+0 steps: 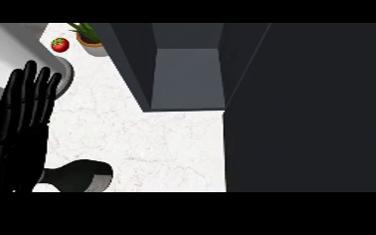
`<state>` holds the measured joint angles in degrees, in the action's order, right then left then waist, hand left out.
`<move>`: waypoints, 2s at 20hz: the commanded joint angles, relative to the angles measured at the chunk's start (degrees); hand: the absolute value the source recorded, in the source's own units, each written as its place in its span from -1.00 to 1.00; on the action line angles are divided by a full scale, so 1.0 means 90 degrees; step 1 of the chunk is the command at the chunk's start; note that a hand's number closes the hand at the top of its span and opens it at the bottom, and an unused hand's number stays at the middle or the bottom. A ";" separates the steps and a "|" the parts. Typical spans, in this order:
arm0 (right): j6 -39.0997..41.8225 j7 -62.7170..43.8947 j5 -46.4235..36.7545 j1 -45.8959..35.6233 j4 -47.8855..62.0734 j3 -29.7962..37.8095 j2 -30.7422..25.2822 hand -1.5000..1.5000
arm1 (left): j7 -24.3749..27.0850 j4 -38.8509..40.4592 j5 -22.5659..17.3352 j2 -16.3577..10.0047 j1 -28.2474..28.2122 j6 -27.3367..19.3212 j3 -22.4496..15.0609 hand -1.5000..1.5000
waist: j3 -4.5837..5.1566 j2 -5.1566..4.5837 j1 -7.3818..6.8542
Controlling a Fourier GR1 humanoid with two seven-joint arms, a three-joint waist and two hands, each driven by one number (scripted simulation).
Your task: Pick up the wine, place it into the cabinet and close the cabinet
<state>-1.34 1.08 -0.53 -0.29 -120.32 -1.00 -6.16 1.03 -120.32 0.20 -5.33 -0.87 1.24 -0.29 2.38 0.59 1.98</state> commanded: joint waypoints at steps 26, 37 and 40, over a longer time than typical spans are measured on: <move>0.0877 -0.2526 0.1341 0.1156 -0.2646 -0.0678 -0.0383 -1.00 | -0.3935 -0.1139 0.4041 0.0592 0.0499 -0.6519 -0.4301 -1.00 | -0.0272 -0.0052 -0.0192; 0.0514 -0.2924 0.0896 0.0523 -0.2347 -0.0878 -0.0114 -1.00 | -0.5905 -0.2128 0.5478 0.0592 0.0664 -0.5930 -0.3866 -1.00 | -0.0276 -0.0039 -0.0267; 0.0249 -0.3308 0.0592 0.0224 -0.2493 -0.1151 0.0008 -1.00 | -0.5570 -0.2563 0.5529 0.0592 -0.0051 -0.5768 -0.4148 -1.00 | -0.0267 -0.0023 -0.0326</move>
<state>2.70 -26.27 6.30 3.46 -140.54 -9.08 -7.53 -45.97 -133.11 42.80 -0.03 2.97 -51.69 -35.67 -0.07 0.31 -0.47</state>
